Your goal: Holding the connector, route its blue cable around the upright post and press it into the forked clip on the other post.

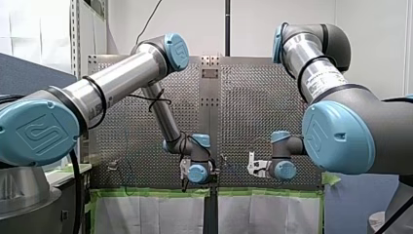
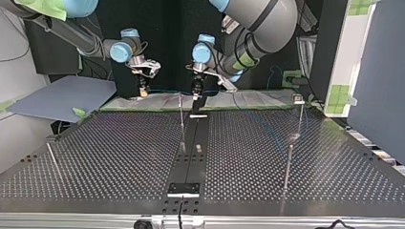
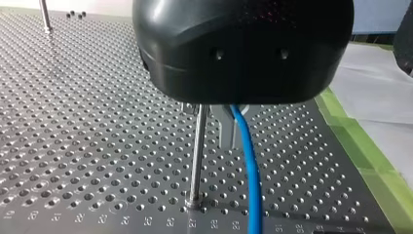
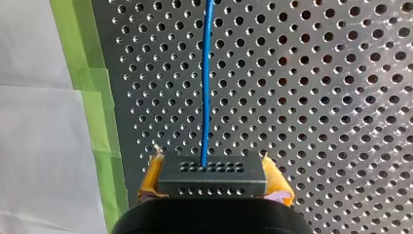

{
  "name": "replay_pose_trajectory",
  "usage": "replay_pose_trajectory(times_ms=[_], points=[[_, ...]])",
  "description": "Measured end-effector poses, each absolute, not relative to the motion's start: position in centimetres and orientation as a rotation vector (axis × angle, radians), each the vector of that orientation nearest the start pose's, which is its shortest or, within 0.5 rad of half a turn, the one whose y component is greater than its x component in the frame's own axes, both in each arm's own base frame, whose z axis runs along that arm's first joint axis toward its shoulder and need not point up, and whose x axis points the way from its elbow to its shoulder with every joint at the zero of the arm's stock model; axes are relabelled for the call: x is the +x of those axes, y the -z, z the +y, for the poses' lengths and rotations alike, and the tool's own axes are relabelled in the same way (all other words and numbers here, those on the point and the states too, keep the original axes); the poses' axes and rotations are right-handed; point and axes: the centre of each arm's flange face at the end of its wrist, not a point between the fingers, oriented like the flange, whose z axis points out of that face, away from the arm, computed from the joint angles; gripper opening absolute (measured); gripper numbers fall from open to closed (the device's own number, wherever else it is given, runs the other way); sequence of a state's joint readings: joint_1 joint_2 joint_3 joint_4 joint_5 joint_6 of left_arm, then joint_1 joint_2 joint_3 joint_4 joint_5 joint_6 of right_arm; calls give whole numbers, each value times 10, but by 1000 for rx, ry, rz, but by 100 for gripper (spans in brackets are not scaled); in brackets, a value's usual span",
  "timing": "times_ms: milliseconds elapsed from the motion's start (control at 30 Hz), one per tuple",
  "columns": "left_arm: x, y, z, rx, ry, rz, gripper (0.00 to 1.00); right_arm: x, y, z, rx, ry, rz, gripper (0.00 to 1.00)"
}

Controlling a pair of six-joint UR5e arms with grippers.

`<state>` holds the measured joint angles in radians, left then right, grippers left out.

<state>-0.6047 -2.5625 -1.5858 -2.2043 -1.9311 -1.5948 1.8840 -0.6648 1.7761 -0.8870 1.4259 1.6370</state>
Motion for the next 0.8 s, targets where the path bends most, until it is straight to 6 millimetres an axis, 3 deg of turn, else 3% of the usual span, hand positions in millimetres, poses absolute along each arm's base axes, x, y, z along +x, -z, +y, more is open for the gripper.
replay_pose_trajectory(times_ms=[600,800], points=[[486,38,-457,179,259,1604,0,315,43,-518,1684,-1454,-1175,0],[482,46,-457,174,271,1617,0,314,44,-518,1685,-1452,-1175,0]])
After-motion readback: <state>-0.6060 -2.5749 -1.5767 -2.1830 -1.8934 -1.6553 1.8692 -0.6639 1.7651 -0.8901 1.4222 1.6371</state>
